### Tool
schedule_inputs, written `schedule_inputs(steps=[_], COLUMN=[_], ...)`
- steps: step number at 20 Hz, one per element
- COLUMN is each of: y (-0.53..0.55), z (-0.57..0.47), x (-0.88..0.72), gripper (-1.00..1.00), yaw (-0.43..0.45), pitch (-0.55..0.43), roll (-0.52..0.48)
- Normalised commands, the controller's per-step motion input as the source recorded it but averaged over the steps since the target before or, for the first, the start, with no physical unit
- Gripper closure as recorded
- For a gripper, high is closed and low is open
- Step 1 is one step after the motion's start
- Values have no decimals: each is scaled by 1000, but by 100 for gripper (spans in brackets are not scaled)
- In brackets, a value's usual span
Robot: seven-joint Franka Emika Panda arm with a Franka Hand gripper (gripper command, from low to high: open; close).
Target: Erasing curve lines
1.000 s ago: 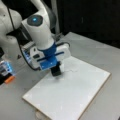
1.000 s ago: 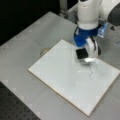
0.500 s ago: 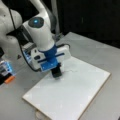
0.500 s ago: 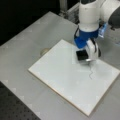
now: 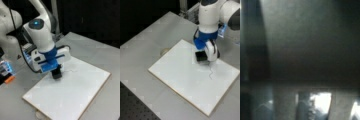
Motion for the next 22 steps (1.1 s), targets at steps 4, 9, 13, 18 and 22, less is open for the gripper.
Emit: schedule_inputs(steps=[4, 9, 13, 18, 22], y=[69, 65, 55, 28, 38], z=[-172, -187, -183, -206, -211], x=[-63, -51, -62, -55, -116], gripper=[100, 100, 100, 100, 100], yaw=[-86, -78, -71, -48, -47], pitch=[-164, -163, -153, -160, -158], roll=[87, 105, 129, 142, 136])
